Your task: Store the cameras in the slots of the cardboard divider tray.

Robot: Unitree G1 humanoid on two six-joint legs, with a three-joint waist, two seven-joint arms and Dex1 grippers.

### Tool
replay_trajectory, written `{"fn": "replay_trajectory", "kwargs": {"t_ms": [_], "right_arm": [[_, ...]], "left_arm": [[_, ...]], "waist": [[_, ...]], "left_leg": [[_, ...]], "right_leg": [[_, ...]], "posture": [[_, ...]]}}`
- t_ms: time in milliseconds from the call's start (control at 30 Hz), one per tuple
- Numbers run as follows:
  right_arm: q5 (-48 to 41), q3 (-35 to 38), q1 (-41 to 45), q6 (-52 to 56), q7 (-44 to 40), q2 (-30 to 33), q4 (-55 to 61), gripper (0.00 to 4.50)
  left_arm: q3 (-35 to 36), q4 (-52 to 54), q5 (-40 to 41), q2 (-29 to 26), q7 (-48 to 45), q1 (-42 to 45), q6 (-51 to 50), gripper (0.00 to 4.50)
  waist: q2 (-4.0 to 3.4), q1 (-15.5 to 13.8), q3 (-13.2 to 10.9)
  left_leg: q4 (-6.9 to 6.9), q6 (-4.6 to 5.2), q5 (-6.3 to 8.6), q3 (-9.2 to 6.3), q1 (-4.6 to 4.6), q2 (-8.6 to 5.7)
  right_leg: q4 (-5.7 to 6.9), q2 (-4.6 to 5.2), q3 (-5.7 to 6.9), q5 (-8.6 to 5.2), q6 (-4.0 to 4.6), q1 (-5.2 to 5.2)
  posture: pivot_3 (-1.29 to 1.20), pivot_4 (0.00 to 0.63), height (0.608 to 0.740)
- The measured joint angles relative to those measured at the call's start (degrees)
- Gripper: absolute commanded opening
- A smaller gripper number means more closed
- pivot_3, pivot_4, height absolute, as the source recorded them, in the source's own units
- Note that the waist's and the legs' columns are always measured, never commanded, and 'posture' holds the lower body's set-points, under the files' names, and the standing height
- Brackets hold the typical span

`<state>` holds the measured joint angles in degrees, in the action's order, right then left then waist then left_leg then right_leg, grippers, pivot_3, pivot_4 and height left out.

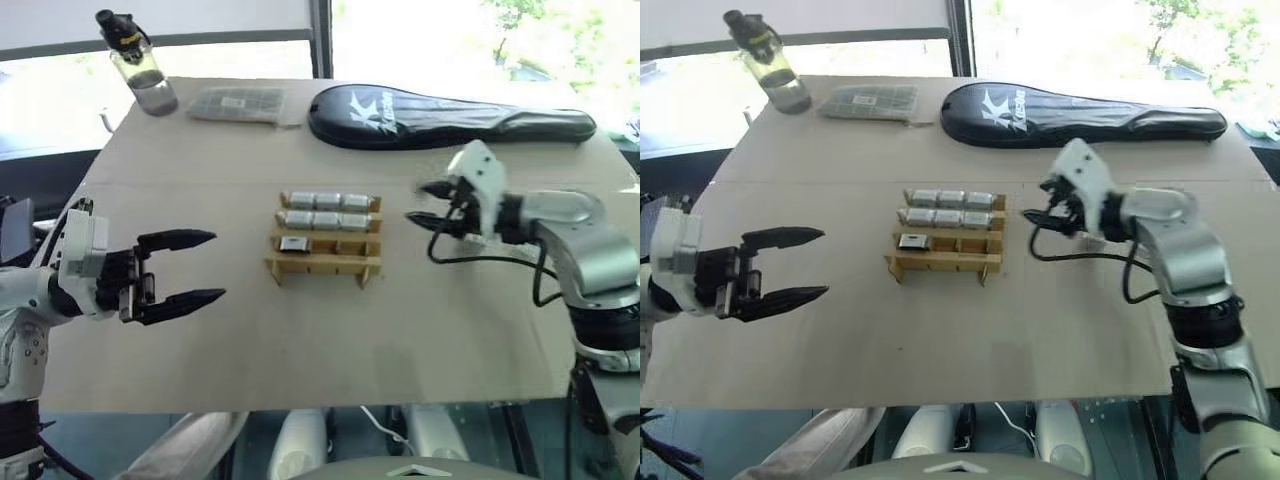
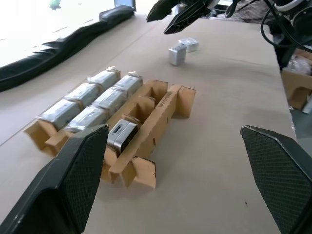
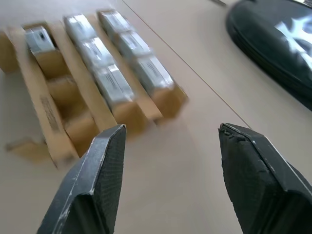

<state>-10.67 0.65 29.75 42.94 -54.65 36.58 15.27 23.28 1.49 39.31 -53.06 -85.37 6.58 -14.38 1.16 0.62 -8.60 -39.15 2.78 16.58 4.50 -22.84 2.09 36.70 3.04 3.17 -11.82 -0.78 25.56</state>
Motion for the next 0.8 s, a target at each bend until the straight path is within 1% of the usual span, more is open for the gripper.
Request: {"fn": "replay_trajectory", "kwargs": {"t_ms": [67, 133, 200, 233, 333, 367, 500, 600, 800], "right_arm": [[-0.1, 0.6, -4.0, -4.9, -2.6, 3.9, -1.9, 2.97], [-0.1, 0.4, -5.5, -10.1, -6.1, 6.9, -5.3, 2.97], [0.5, -0.2, -6.3, -16.7, -10.2, 11.1, -12.0, 2.97], [0.9, -0.2, -6.2, -18.2, -10.7, 11.6, -13.8, 2.97], [1.4, -1.1, -4.9, -23.8, -12.2, 11.7, -20.6, 2.97], [1.5, -1.2, -4.8, -24.2, -12.3, 11.7, -21.1, 2.97], [2.9, -3.0, -0.6, -29.3, -13.1, 11.5, -28.2, 2.97], [3.4, -5.0, 2.8, -31.1, -15.3, 11.0, -32.7, 2.97], [4.4, -7.8, 5.8, -33.3, -19.0, 10.5, -40.0, 2.97]], "left_arm": [[-2.0, -2.0, -0.7, 0.0, -0.8, 2.6, 0.2, 4.5], [-4.2, -3.3, -1.3, 0.2, -1.8, 4.9, 0.4, 4.5], [-5.8, -4.3, -1.8, 0.2, -2.9, 6.9, 1.0, 4.5], [-5.9, -4.6, -2.0, 0.2, -3.1, 6.9, 1.0, 4.5], [-6.8, -5.0, -2.1, 0.2, -3.6, 8.0, 1.1, 4.5], [-6.8, -5.0, -2.1, 0.2, -3.7, 8.1, 1.1, 4.5], [-7.2, -5.0, -2.1, 0.2, -3.8, 8.4, 1.1, 4.5], [-7.2, -5.1, -2.1, 0.2, -3.9, 8.3, 1.1, 4.5], [-6.7, -4.9, -2.1, -0.5, -4.0, 7.0, 1.1, 4.5]], "waist": [[-0.02, 0.1, 0.0], [-0.02, 0.6, 0.0], [0.0, 0.2, 0.0], [0.0, 0.1, 0.0], [0.01, 0.3, 0.0], [0.01, 0.3, 0.0], [0.0, 0.1, 0.0], [0.0, 0.1, 0.0], [0.0, 0.0, 0.0]], "left_leg": [[0.01, 0.01, 0.01, 0.09, 0.05, 0.0], [0.0, 0.09, 0.04, 0.3, 0.17, 0.06], [-0.05, 0.16, 0.07, 0.33, 0.18, 0.06], [-0.05, 0.16, 0.07, 0.37, 0.19, 0.07], [-0.06, 0.06, 0.01, 0.47, 0.21, 0.1], [-0.06, 0.06, 0.01, 0.48, 0.21, 0.1], [-0.06, 0.05, 0.01, 0.52, 0.23, 0.12], [-0.06, 0.06, 0.01, 0.53, 0.22, 0.12], [-0.06, 0.07, 0.02, 0.55, 0.21, 0.12]], "right_leg": [[0.01, -0.03, -0.1, 0.0, -0.01, 0.01], [0.02, -0.16, -0.38, -0.01, -0.02, 0.02], [0.01, -0.19, -0.44, -0.01, -0.02, 0.0], [0.01, -0.19, -0.49, -0.01, -0.02, 0.01], [0.03, -0.25, -0.63, 0.0, -0.03, 0.04], [0.03, -0.25, -0.63, 0.0, -0.02, 0.04], [0.02, -0.26, -0.68, 0.0, -0.02, 0.05], [0.01, -0.26, -0.69, 0.0, -0.02, 0.05], [0.02, -0.23, -0.7, 0.0, -0.02, 0.06]], "posture": [[0.0, 0.15, 0.74], [0.0, 0.15, 0.74], [0.0, 0.15, 0.74], [0.0, 0.15, 0.74], [0.0, 0.15, 0.74], [0.0, 0.15, 0.74], [0.0, 0.15, 0.74], [0.0, 0.15, 0.74], [0.0, 0.15, 0.74]]}}
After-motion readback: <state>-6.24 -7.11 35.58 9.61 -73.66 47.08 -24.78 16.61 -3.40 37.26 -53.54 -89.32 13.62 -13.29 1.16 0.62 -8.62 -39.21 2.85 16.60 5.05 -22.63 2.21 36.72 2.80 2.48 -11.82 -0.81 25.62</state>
